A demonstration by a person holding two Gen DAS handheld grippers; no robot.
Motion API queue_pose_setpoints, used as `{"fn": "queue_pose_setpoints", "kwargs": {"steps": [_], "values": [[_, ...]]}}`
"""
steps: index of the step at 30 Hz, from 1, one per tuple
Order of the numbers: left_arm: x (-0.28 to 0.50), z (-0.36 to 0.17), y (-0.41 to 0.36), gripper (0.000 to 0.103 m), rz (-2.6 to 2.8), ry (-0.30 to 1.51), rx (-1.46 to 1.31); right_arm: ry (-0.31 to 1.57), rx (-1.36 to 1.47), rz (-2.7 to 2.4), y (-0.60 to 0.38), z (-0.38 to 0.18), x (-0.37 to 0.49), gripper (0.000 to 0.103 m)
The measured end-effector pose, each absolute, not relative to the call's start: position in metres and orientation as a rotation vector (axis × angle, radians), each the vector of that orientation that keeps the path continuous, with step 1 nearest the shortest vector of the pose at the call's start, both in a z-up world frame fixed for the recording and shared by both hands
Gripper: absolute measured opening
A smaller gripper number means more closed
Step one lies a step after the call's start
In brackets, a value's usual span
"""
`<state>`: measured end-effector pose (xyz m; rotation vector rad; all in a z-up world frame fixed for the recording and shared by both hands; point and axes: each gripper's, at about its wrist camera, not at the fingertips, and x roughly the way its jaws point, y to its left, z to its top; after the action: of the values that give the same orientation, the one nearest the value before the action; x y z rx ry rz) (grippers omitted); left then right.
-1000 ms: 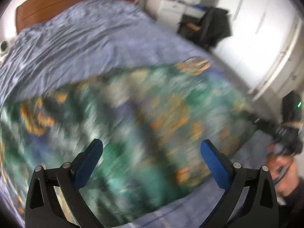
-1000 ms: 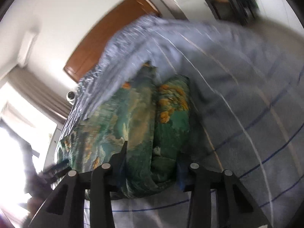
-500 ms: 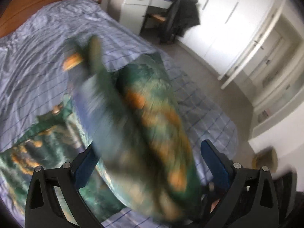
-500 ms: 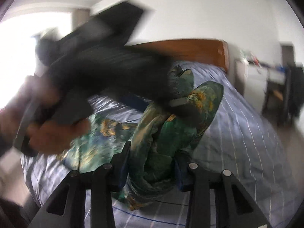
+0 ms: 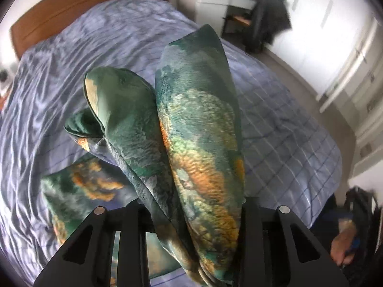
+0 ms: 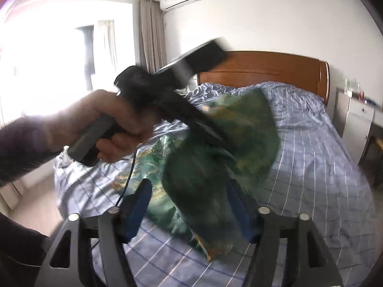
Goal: Fold large clothes
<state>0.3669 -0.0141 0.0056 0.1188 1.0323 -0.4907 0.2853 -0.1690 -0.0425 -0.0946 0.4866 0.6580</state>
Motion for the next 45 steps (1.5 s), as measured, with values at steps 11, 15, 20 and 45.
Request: {"fn": "queue_pose_setpoints", "kwargs": {"steps": [11, 15, 20, 45], "values": [[0.376, -0.05, 0.137, 0.034, -0.357, 1.089, -0.171, 0.694, -0.125, 0.635, -0.145, -0.087, 0.339, 0.047], [0.372, -0.066, 0.165, 0.034, -0.336, 1.086, -0.222, 0.725, -0.187, 0.668, -0.104, -0.092, 0.365, 0.044], [0.371, -0.091, 0.199, 0.037, -0.298, 1.09, -0.278, 0.78, -0.272, 0.741, -0.048, -0.112, 0.388, 0.044], [0.342, -0.122, 0.264, 0.07, -0.297, 1.073, -0.432, 1.026, -0.127, 0.762, 0.01, -0.102, 0.478, 0.045]]}}
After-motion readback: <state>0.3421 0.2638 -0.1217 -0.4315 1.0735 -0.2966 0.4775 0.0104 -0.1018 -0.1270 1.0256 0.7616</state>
